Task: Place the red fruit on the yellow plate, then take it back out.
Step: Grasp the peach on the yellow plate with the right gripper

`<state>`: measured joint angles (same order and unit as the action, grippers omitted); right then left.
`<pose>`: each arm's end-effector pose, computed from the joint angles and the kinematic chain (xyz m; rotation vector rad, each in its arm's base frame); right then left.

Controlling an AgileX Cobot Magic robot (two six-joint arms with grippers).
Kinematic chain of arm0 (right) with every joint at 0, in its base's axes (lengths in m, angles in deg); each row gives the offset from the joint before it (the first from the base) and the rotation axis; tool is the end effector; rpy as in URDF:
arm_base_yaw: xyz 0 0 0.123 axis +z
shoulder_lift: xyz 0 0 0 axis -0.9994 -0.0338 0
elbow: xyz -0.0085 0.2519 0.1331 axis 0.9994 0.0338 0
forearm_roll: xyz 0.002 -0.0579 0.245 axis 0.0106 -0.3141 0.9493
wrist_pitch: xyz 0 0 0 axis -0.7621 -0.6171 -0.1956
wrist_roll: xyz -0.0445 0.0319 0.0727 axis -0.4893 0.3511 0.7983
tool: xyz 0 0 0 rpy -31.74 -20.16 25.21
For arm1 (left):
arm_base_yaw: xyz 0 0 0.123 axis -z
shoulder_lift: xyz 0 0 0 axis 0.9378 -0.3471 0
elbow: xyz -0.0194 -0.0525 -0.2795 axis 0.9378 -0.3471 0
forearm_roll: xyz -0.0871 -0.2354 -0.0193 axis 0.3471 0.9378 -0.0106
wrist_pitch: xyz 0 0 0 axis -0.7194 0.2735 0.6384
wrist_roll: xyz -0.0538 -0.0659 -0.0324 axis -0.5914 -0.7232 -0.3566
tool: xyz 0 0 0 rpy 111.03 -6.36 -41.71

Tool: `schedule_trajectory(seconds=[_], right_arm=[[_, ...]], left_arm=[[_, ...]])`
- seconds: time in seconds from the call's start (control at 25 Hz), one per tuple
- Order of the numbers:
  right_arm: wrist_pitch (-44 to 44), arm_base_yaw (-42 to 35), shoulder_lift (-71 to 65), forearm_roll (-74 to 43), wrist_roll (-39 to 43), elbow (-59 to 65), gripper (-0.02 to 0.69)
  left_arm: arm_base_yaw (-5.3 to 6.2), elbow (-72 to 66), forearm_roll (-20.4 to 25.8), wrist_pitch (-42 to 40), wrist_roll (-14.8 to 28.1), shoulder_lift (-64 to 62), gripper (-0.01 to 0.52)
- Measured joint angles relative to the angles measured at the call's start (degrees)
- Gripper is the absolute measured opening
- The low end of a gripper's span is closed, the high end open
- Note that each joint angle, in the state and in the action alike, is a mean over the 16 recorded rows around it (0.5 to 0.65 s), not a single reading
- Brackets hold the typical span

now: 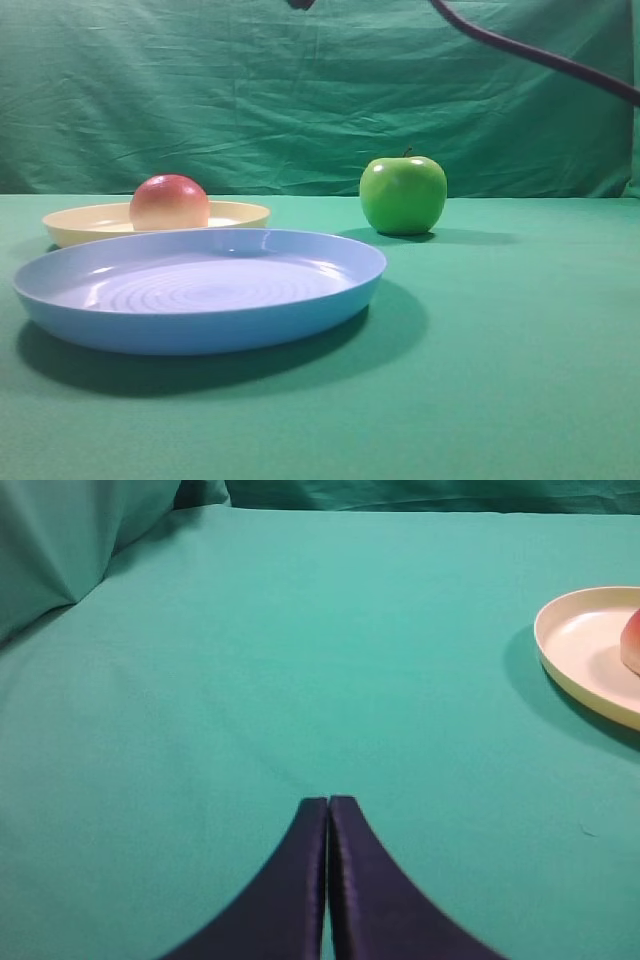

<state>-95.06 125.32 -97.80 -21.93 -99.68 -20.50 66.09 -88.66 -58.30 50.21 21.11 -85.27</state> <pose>0.3675 0.3027 0.2842 -1.1405 2.1757 0.4296 0.0508 0.0140 0.1775 -0.1667 1.8307 0.1337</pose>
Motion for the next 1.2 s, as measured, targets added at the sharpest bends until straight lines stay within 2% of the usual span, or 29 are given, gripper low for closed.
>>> schedule_trajectory(seconds=[0.4,0.52,0.6,0.8,0.92,1.04,1.2], right_arm=[[3.3,0.0,-9.6,10.6,-12.5,-4.3,0.516],[5.0,0.0,-11.6,12.0,-14.3,-4.3,0.603],[6.1,0.0,-13.0,12.7,-15.2,-4.4,0.635],[8.6,0.1,-15.9,14.3,-16.9,-4.4,0.646],[9.7,0.3,-17.5,15.0,-18.2,-4.4,0.629],[10.4,0.6,-18.6,15.4,-19.3,-4.4,0.581],[10.3,0.9,-19.5,15.9,-20.2,-4.5,0.476]], left_arm=[[0.00,0.0,0.0,0.0,0.0,0.0,0.000],[0.00,0.0,0.0,0.0,0.0,0.0,0.000],[0.00,0.0,0.0,0.0,0.0,0.0,0.000],[0.00,0.0,0.0,0.0,0.0,0.0,0.000],[0.00,0.0,0.0,0.0,0.0,0.0,0.000],[0.00,0.0,0.0,0.0,0.0,0.0,0.000],[0.00,0.0,0.0,0.0,0.1,0.0,0.000]])
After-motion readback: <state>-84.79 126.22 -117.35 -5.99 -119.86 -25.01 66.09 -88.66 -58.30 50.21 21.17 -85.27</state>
